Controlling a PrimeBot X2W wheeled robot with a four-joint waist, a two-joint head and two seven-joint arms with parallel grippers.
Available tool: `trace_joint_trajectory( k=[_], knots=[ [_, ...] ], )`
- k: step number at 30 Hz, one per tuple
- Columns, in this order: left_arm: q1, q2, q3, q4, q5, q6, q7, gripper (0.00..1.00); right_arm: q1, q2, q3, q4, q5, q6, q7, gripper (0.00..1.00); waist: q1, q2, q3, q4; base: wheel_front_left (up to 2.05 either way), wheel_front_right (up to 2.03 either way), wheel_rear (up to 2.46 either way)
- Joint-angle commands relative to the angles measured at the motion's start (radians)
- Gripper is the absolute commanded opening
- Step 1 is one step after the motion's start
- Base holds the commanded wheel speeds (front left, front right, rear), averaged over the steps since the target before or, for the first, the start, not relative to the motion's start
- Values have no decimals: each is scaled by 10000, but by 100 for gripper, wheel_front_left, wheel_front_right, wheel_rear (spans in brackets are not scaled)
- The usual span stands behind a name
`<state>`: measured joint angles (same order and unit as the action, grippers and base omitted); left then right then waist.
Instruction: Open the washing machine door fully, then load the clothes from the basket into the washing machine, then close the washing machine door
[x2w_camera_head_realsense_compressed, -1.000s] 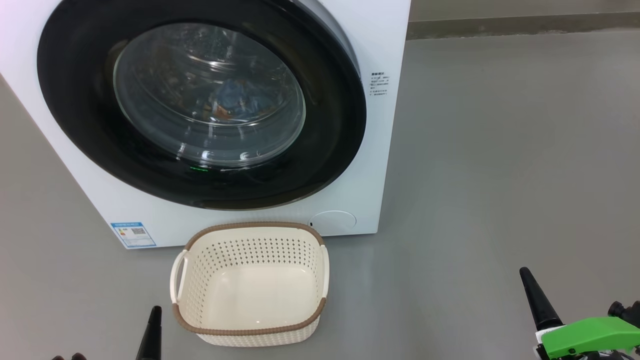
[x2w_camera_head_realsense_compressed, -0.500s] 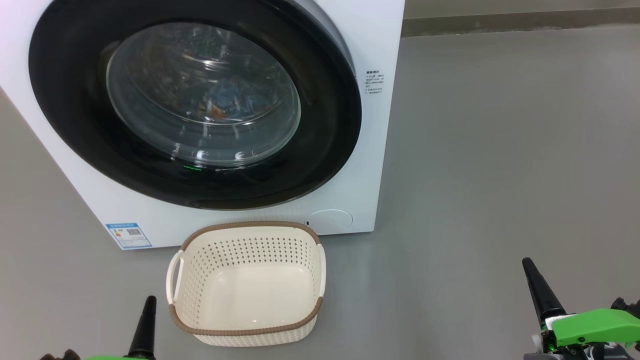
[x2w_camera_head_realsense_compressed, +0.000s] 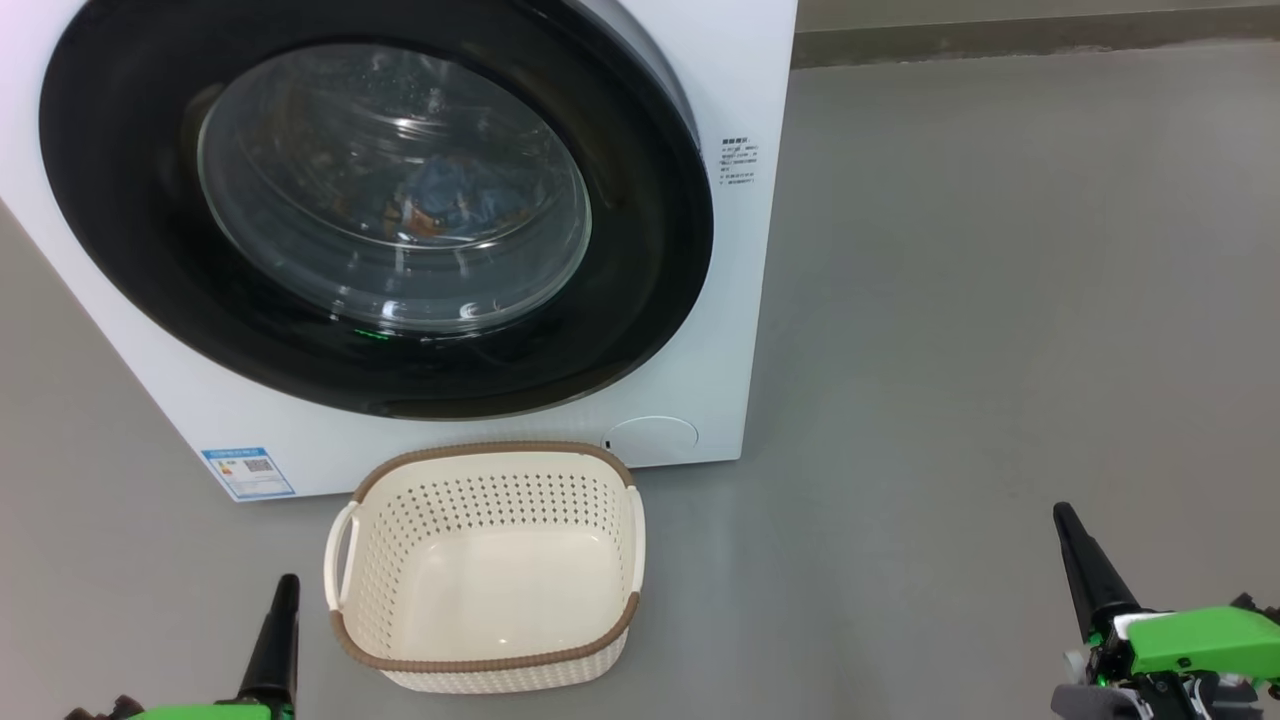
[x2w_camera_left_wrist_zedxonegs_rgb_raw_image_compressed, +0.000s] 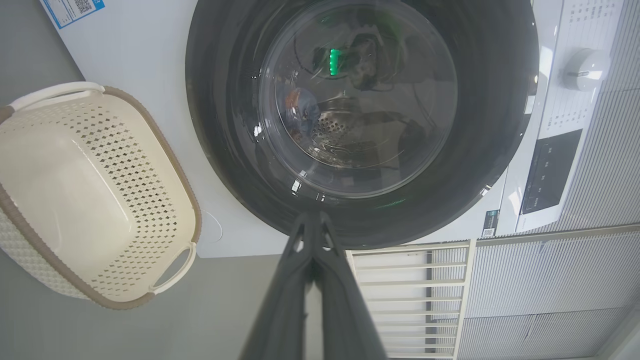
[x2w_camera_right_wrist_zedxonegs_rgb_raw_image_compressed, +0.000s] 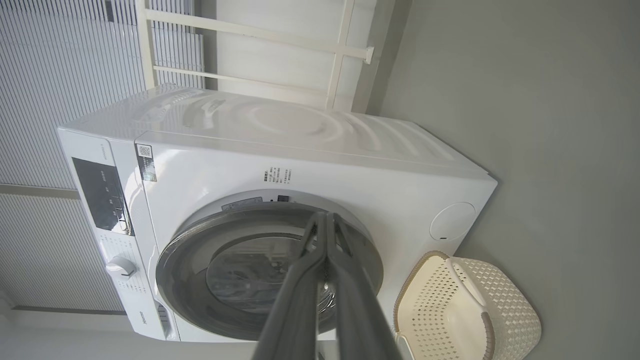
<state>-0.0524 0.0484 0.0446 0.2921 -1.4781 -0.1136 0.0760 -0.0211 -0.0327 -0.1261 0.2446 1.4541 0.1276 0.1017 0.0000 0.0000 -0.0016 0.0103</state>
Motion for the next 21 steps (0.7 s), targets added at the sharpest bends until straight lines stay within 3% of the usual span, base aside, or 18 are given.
trace_joint_trajectory(
  k=[1,10,21],
  knots=[
    [-464,85,400,-363,-343,-78,104,0,-627,-159,158,-186,375,31,60,0,0,0,8,-17,0,0,0],
    [-544,28,653,-451,-1160,-157,335,0,-832,-173,125,-26,1369,31,109,0,0,0,41,-90,0,0,0],
    [-558,18,696,-466,-1302,-171,375,0,-868,-175,120,2,1542,31,117,0,0,0,46,-103,0,0,0]
  ],
)
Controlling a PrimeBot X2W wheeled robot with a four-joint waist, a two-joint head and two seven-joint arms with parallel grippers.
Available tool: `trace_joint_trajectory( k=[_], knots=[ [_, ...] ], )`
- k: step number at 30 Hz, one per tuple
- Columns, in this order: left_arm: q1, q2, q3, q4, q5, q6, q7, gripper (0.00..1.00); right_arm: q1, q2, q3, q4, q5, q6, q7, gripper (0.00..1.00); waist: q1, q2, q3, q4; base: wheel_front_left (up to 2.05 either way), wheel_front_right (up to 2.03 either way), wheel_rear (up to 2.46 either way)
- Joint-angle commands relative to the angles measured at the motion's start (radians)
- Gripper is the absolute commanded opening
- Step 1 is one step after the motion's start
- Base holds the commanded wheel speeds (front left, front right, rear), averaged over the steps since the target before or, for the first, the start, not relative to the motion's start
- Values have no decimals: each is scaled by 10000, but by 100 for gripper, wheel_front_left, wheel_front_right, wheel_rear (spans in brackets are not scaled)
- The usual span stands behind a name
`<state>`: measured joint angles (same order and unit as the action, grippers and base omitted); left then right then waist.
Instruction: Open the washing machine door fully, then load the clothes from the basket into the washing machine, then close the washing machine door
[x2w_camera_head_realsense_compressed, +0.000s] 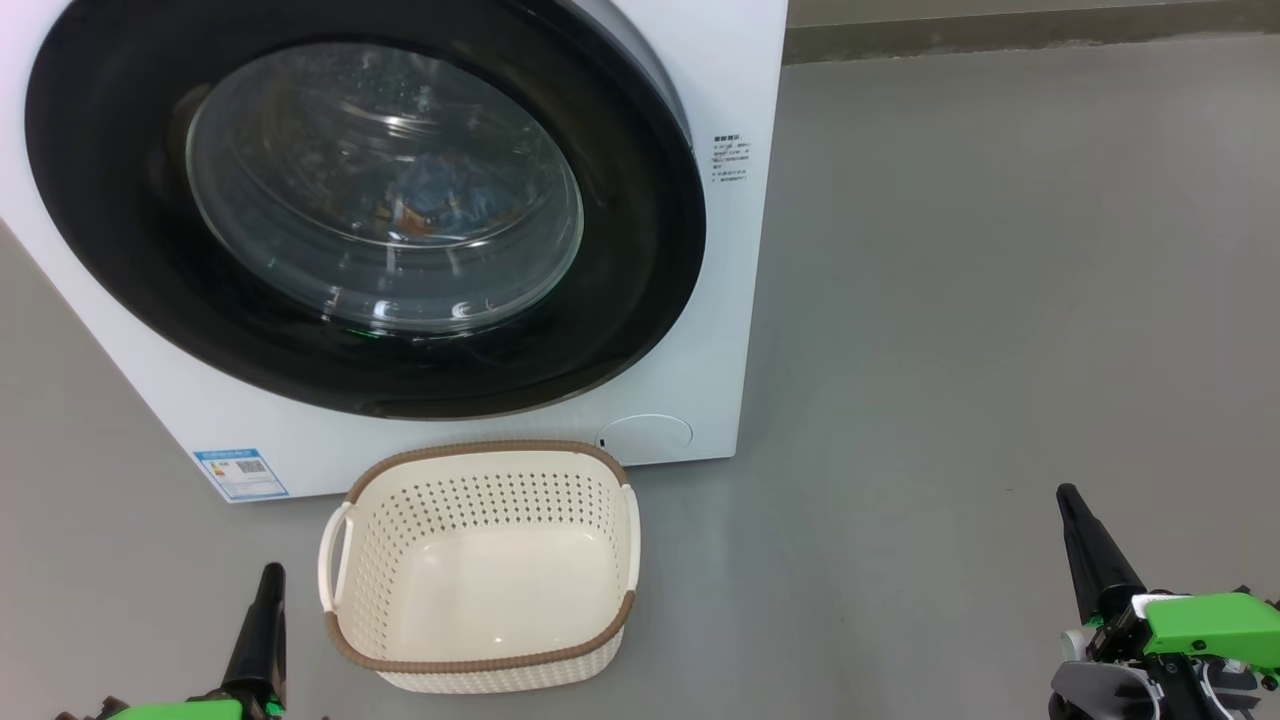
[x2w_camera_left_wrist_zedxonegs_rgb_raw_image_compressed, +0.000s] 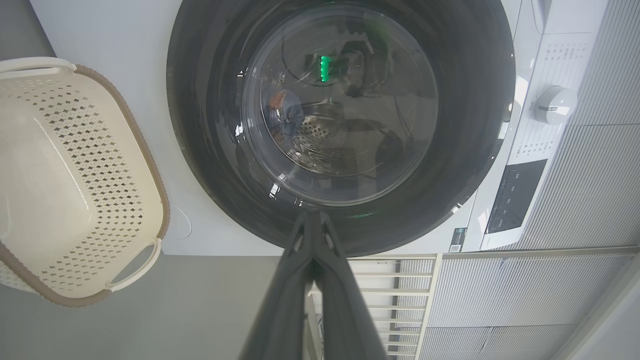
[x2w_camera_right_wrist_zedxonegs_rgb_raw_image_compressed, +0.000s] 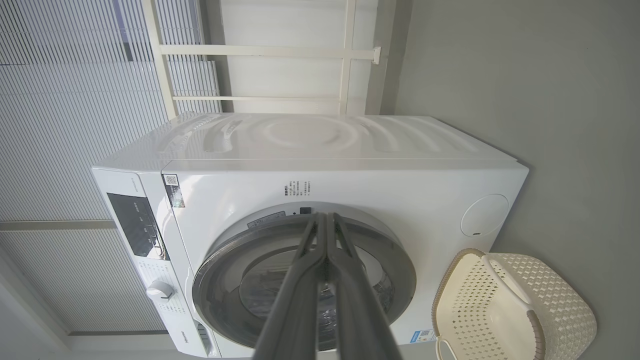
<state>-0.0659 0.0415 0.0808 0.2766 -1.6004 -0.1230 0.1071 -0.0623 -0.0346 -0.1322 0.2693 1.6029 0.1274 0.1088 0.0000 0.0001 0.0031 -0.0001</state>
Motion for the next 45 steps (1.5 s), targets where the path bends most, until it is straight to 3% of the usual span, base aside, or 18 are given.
trace_joint_trajectory(
  k=[1,45],
  knots=[
    [-423,87,334,-311,-79,-77,64,0,-457,-156,181,-245,54,33,46,0,0,-1,0,1,0,0,0],
    [-422,87,331,-313,-81,-77,62,0,-457,-156,183,-245,56,33,45,0,0,-1,0,1,0,0,0]
  ],
)
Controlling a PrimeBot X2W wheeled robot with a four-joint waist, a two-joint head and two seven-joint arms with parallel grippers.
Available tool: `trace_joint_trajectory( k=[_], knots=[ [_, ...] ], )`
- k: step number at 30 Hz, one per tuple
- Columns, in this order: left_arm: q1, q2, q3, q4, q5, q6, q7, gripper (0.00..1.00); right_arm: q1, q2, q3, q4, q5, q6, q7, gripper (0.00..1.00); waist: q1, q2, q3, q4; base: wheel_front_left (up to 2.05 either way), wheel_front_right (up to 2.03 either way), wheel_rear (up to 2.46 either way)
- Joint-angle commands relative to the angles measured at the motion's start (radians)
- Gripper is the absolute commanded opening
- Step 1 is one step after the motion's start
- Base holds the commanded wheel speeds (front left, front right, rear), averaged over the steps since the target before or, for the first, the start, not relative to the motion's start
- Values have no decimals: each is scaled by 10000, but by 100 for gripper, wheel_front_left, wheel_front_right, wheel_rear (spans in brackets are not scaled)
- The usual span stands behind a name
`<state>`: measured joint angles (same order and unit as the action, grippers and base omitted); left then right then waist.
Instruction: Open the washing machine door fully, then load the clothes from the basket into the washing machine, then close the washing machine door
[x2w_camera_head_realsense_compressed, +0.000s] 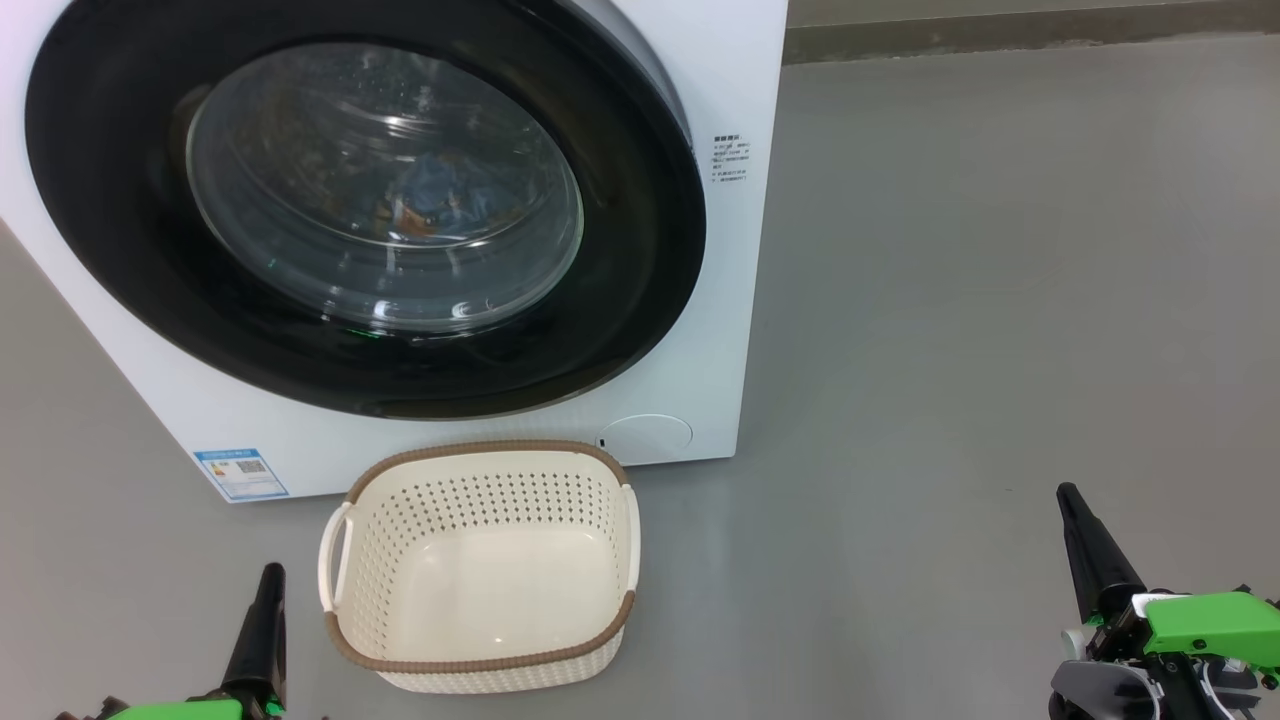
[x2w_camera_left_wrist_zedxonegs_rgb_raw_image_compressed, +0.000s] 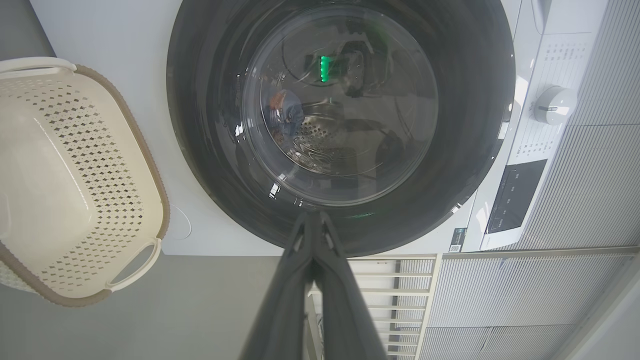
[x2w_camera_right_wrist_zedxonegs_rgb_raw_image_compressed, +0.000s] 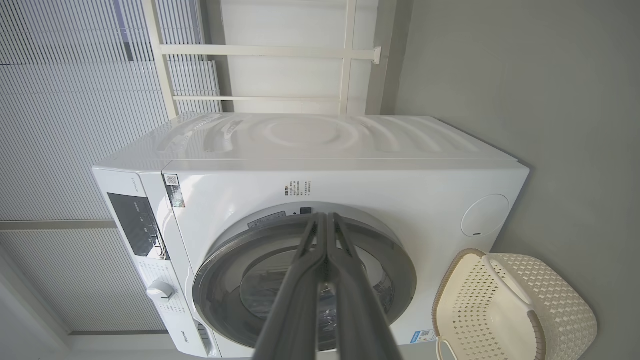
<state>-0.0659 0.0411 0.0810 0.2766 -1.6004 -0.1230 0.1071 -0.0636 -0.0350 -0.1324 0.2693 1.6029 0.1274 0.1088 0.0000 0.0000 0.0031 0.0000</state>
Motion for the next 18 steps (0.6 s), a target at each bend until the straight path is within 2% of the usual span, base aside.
trace_joint_trajectory(
  k=[1,18],
  knots=[
    [-422,91,329,-313,-81,-77,62,0,-443,-152,185,-245,56,33,45,0,0,0,0,0,0,0,0],
    [-422,91,328,-314,-81,-77,62,0,-443,-152,186,-246,57,33,44,0,0,0,0,0,0,0,0]
  ],
)
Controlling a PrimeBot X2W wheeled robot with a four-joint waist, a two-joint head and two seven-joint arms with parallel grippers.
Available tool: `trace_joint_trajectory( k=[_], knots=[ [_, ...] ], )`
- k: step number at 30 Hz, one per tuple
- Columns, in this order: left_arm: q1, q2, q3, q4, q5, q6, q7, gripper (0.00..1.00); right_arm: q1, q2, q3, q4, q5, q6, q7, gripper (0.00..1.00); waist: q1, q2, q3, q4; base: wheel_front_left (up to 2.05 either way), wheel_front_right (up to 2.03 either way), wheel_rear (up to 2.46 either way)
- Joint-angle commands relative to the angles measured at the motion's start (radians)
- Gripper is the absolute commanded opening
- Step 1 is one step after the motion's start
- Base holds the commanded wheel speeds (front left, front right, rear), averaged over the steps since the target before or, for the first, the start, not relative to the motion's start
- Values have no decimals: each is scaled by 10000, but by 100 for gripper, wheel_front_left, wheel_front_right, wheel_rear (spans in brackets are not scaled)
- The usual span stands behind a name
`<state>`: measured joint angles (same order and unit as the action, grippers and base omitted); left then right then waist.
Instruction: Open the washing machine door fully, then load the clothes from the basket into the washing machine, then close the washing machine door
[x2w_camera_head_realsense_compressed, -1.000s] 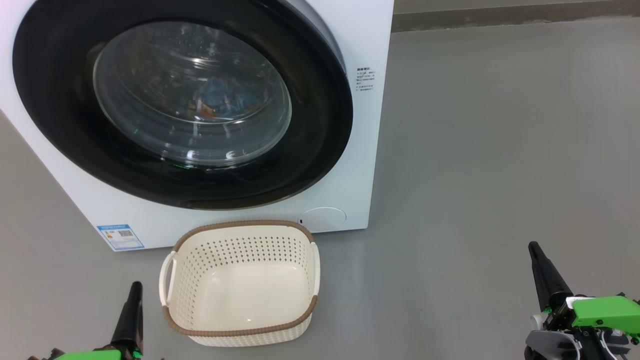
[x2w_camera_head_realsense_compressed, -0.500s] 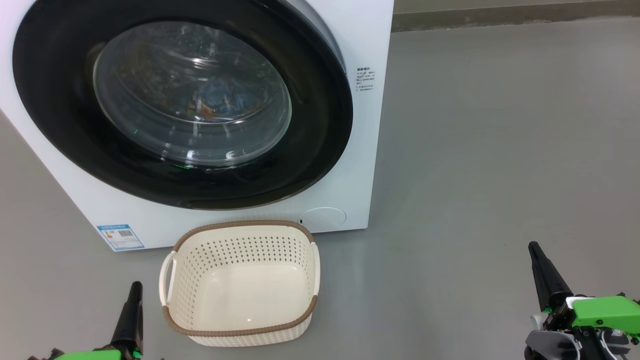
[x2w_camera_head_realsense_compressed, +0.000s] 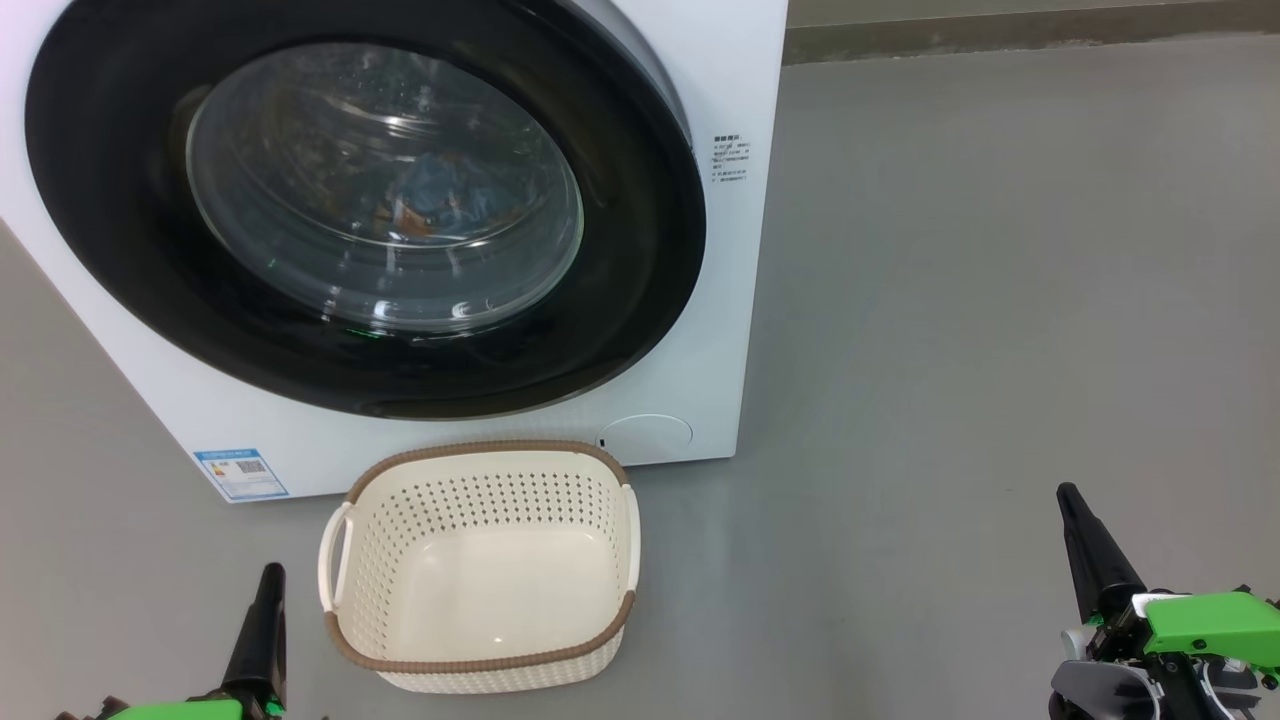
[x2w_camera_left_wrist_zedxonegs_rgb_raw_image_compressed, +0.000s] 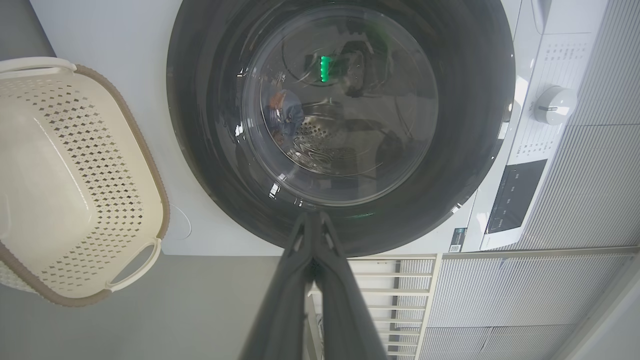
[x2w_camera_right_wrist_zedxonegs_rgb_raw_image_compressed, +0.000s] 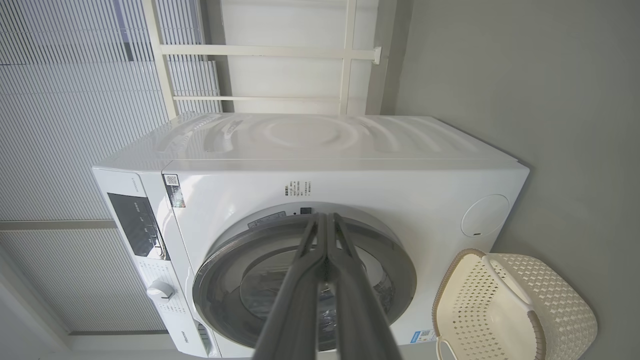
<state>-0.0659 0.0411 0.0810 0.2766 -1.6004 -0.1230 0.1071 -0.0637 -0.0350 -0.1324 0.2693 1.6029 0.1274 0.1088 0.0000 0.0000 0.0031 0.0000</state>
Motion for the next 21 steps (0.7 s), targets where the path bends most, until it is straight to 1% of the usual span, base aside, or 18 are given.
trace_joint_trajectory(
  k=[1,21],
  knots=[
    [-422,91,328,-314,-81,-77,62,0,-442,-152,186,-246,57,33,44,0,0,0,0,0,0,0,0],
    [-421,91,328,-314,-82,-77,61,0,-442,-152,186,-246,57,33,44,0,0,0,0,0,0,0,0]
  ],
)
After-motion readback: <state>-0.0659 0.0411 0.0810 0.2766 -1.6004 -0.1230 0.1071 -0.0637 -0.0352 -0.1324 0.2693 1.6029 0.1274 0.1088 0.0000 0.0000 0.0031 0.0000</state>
